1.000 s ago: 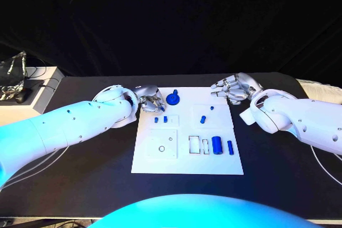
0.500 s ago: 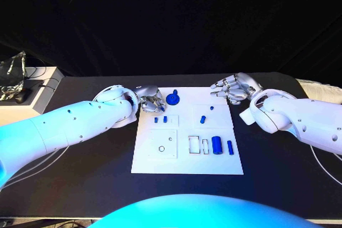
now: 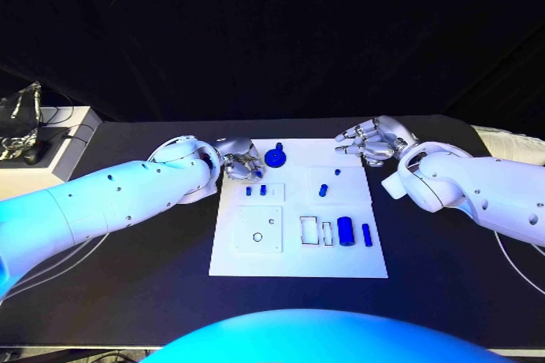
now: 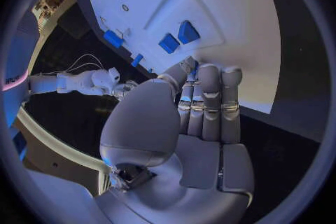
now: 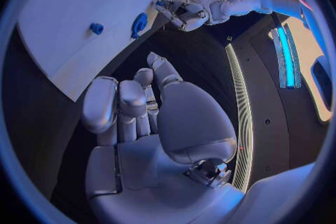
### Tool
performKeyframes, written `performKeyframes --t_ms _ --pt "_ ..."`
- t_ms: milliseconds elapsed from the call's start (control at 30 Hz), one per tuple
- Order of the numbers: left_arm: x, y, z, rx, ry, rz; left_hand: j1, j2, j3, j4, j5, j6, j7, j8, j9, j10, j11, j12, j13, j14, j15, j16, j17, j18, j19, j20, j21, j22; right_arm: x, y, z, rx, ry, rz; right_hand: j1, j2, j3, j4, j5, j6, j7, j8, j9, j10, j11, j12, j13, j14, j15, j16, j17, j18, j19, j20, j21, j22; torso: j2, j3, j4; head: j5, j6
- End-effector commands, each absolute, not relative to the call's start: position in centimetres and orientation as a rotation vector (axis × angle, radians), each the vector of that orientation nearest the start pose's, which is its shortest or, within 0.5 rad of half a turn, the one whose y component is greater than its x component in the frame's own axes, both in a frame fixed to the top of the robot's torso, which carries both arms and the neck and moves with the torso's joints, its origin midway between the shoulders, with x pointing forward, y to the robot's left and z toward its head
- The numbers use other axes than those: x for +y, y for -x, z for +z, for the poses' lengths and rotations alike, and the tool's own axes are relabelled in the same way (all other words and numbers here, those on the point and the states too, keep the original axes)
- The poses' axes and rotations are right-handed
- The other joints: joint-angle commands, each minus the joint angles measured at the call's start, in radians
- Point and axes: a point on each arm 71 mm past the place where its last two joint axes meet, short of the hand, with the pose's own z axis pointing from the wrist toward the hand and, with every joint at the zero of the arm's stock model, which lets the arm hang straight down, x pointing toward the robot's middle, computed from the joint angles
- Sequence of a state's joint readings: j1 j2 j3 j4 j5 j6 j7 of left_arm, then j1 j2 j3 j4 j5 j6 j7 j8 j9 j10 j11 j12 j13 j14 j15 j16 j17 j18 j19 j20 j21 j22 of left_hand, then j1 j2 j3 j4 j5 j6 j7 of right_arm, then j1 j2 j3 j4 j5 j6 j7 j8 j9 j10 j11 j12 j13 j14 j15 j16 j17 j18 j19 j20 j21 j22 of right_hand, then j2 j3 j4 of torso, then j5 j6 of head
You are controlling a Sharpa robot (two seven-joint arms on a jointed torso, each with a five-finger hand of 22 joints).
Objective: Assemble the parts on the task board
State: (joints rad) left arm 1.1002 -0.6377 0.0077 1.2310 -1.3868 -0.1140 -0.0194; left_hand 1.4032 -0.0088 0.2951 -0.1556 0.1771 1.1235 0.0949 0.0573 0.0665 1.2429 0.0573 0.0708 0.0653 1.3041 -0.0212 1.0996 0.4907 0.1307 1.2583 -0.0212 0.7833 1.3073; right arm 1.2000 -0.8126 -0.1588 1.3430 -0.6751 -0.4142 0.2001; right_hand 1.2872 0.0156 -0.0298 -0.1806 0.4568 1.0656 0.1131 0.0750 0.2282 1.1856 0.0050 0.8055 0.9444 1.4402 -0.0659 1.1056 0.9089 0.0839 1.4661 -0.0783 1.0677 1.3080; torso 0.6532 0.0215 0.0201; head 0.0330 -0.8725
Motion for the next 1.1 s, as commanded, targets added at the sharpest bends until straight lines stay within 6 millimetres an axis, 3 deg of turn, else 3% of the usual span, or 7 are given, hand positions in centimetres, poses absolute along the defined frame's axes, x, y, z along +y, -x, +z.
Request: performKeyframes --t_ms 33,267,367,400,500,933,1100 --pt "17.14 -50.91 -25.79 1.966 -0.159 -0.696 -0.003 -0.013 -0.005 0.002 0.003 -0.018 -0.002 0.004 -0.002 -0.011 0.001 0.007 0.001 -0.007 0.000 0.006 -0.002 0.019 -0.006 0.004 -0.003 0.048 -24.51 -50.20 -22.99 1.677 -0.515 0.984 0.003 0.007 0.003 -0.001 0.003 0.000 0.008 -0.003 -0.001 -0.005 -0.004 0.002 0.002 -0.002 -0.005 -0.002 0.001 0.003 0.073 -0.006 0.004 0.148 0.001 -0.0007 0.0001 0.000 0.000" --pt "17.25 -50.94 -25.65 1.953 -0.152 -0.693 -0.004 -0.021 0.002 0.005 0.004 -0.051 -0.005 0.003 -0.003 -0.020 0.004 0.011 0.001 -0.006 0.002 0.007 -0.005 0.022 -0.005 0.006 -0.005 0.047 -24.54 -50.21 -22.99 1.677 -0.515 0.982 0.003 0.007 0.003 -0.001 0.003 0.000 0.008 -0.003 -0.001 -0.005 -0.004 0.002 0.002 -0.002 -0.005 -0.002 0.001 0.003 0.073 -0.006 0.004 0.148 0.000 -0.0009 0.0005 0.000 0.000" --pt "17.32 -50.96 -25.64 1.953 -0.148 -0.689 -0.006 -0.029 0.008 0.005 0.004 -0.123 -0.022 0.004 -0.005 -0.028 0.008 0.010 0.000 -0.007 0.004 0.007 -0.006 0.023 -0.005 0.007 -0.008 0.046 -24.54 -50.21 -22.99 1.677 -0.515 0.982 0.003 0.007 0.003 -0.001 0.003 0.000 0.008 -0.003 -0.001 -0.005 -0.004 0.002 0.002 -0.002 -0.005 -0.002 0.001 0.003 0.073 -0.006 0.004 0.148 0.000 -0.0008 0.0005 0.000 0.000" --pt "17.36 -50.96 -25.65 1.955 -0.147 -0.686 -0.007 -0.033 0.008 0.006 0.004 -0.212 -0.029 0.000 -0.009 -0.033 0.010 0.009 0.000 -0.007 0.006 0.007 -0.007 0.023 -0.005 0.008 -0.008 0.046 -24.54 -50.21 -22.98 1.677 -0.515 0.982 0.003 0.007 0.003 -0.001 0.003 0.000 0.008 -0.003 -0.001 -0.005 -0.004 0.002 0.002 -0.002 -0.005 -0.002 0.001 0.003 0.073 -0.006 0.004 0.148 0.000 -0.0006 0.0004 0.000 0.000" --pt "17.44 -50.98 -25.67 1.958 -0.144 -0.681 -0.007 -0.038 0.008 0.010 0.003 -0.276 -0.036 -0.002 -0.010 -0.043 0.013 0.013 0.000 -0.009 0.009 0.007 -0.008 0.025 -0.006 0.010 -0.012 0.044 -24.54 -50.21 -22.98 1.675 -0.515 0.982 0.003 0.007 0.003 -0.001 0.003 0.000 0.008 -0.003 -0.001 -0.005 -0.004 0.002 0.002 -0.002 -0.005 -0.002 0.001 0.003 0.073 -0.006 0.004 0.148 0.000 -0.0007 0.0003 -0.001 0.000" --pt "17.56 -51.10 -25.48 1.937 -0.129 -0.676 0.002 -0.043 0.000 0.019 0.003 -0.343 -0.039 -0.005 -0.013 -0.056 0.017 0.024 0.000 -0.010 0.010 0.009 -0.013 0.029 -0.003 0.014 -0.016 0.045 -24.60 -50.22 -22.98 1.676 -0.516 0.980 0.003 0.007 0.003 -0.001 0.003 0.000 0.008 -0.003 -0.001 -0.005 -0.004 0.002 0.002 -0.002 -0.005 -0.002 0.001 0.003 0.073 -0.006 0.004 0.148 0.000 -0.0007 0.0002 0.000 0.000" --pt "17.76 -51.13 -25.49 1.941 -0.125 -0.668 0.005 -0.043 -0.002 0.019 0.003 -0.337 -0.036 -0.003 -0.012 -0.055 0.016 0.027 0.000 -0.009 0.010 0.009 -0.014 0.029 -0.003 0.014 -0.016 0.045 -24.64 -50.22 -22.99 1.676 -0.516 0.979 0.003 0.007 0.003 -0.001 0.003 0.000 0.008 -0.003 -0.001 -0.005 -0.004 0.002 0.002 -0.002 -0.005 -0.002 0.001 0.003 0.073 -0.006 0.004 0.148 0.000 -0.0005 0.0003 -0.002 0.000"
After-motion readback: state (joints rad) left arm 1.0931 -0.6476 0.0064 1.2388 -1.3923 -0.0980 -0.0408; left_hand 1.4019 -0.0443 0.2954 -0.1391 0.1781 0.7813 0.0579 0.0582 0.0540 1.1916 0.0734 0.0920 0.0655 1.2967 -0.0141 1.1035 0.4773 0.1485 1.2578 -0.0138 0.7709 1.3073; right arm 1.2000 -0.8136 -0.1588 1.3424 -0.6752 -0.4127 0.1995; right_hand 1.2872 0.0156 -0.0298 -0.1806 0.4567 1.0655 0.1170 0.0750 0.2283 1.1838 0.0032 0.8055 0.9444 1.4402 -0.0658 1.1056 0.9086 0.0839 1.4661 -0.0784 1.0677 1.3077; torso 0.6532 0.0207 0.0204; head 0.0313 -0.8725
